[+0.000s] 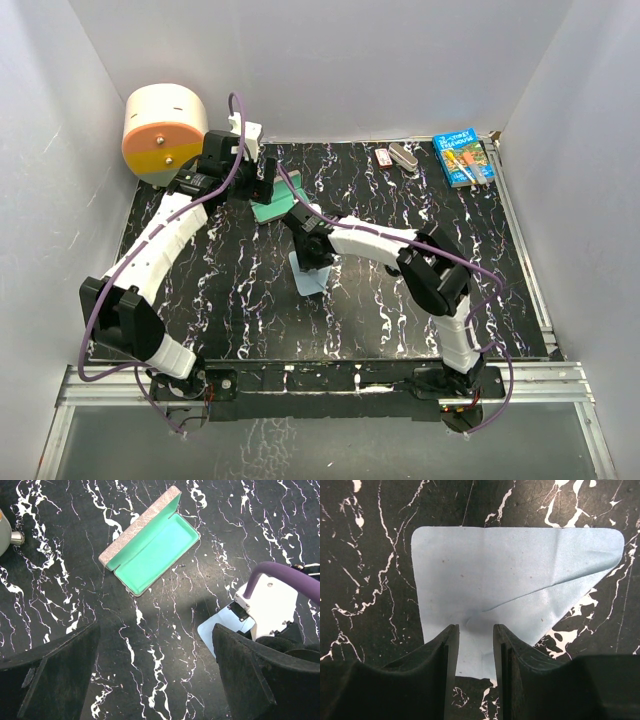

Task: Organize the sunglasses
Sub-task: Adjust the glasses cleaning cloth at the center of the board.

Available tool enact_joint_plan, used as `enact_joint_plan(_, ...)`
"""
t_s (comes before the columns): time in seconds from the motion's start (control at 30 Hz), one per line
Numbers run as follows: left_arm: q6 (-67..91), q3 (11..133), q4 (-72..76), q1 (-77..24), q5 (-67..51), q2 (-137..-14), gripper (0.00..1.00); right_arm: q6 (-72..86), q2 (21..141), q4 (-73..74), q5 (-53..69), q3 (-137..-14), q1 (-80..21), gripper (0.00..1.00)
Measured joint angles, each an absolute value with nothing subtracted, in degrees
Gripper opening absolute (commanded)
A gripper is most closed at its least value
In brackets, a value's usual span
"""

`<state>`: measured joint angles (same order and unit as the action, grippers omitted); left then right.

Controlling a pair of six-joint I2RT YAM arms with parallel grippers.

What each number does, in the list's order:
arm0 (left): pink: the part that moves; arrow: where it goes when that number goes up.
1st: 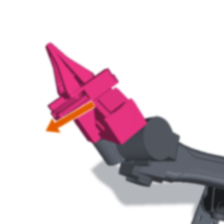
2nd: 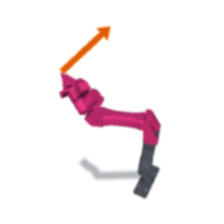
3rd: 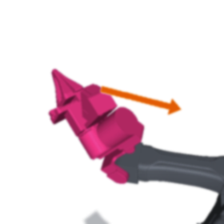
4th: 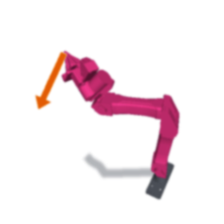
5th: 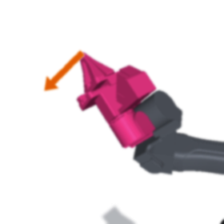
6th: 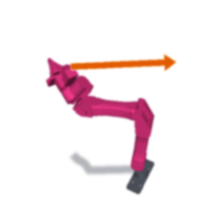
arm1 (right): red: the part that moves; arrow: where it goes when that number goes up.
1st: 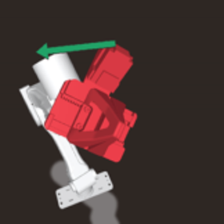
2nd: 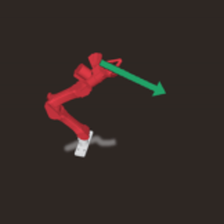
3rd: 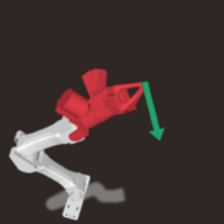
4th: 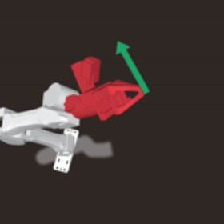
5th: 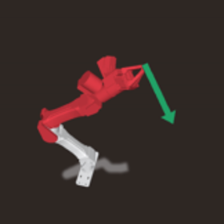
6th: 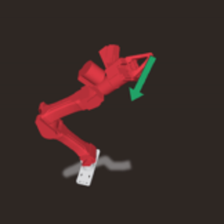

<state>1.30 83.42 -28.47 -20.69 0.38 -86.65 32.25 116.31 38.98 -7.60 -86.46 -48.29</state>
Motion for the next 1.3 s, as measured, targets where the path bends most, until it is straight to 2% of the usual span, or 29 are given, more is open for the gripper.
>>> enact_joint_plan(0.33, 1.28, 83.42, -28.42, -20.62, 0.4, -86.63, 0.91, 32.64, 118.37, 38.98, -7.4, -87.61, -48.27, 0.37)
enact_joint_plan(0.63, 1.28, 83.42, -28.45, -20.56, 0.38, -86.63, 0.91, 32.86, 118.5, 39.07, -7.49, -87.77, -48.29, 0.21)
enact_joint_plan(1.0, 1.3, 83.42, -28.42, -20.45, -0.03, -86.63, 0.91, 33.5, 118.5, 39.2, -8.27, -87.77, -48.31, 0.08)
enact_joint_plan(1.3, 1.3, 83.37, -28.42, -20.45, -0.51, -86.63, 0.91, 36.4, 116.73, 39.13, -12.05, -86.28, -48.38, 0.08)
